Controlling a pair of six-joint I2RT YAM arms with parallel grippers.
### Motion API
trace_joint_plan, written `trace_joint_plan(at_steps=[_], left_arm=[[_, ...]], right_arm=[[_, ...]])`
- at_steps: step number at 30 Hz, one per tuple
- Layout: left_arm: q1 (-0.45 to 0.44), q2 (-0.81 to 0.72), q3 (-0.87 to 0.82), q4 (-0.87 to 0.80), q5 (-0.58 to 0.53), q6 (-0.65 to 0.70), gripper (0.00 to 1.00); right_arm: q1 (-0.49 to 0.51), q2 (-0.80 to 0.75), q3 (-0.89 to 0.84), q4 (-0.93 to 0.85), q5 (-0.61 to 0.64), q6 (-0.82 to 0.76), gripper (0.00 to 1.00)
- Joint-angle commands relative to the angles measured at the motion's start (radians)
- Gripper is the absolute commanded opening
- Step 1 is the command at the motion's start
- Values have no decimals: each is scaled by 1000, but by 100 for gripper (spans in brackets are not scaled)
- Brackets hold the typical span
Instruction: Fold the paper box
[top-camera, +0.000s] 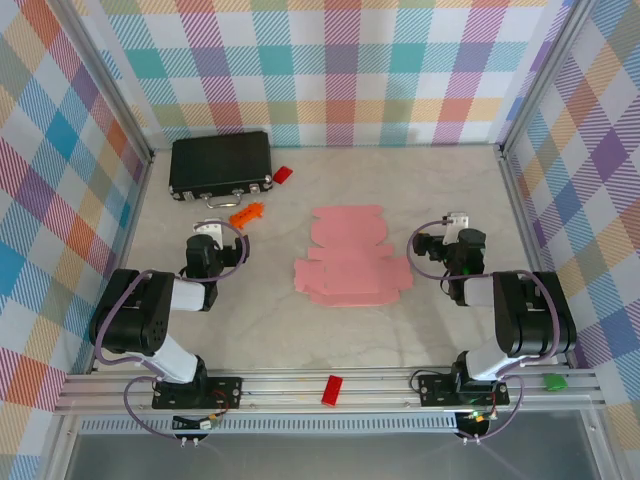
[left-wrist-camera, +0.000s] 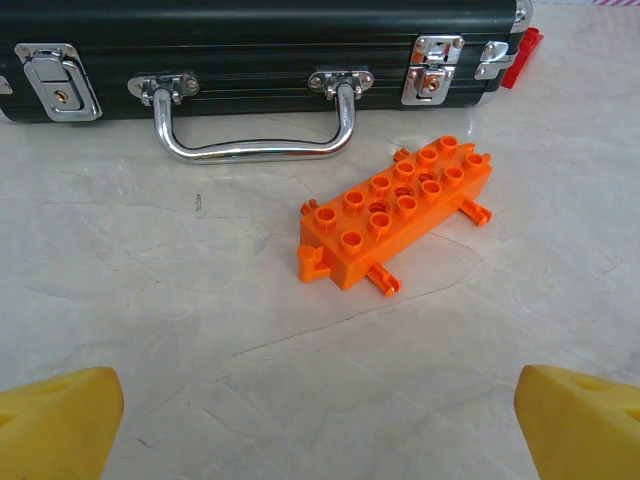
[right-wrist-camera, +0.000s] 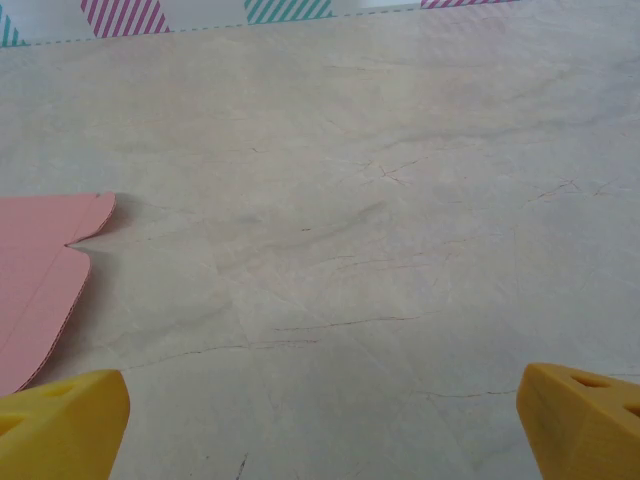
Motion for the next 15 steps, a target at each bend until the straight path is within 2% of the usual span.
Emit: trace_joint_plan(at_steps=[1, 15], left_arm=[[11, 7, 21, 23, 10, -2, 100], [11, 6, 21, 23, 10, -4, 100]], right_arm=[[1, 4, 20, 18, -13, -10, 99], [2, 4, 21, 18, -13, -5, 99]])
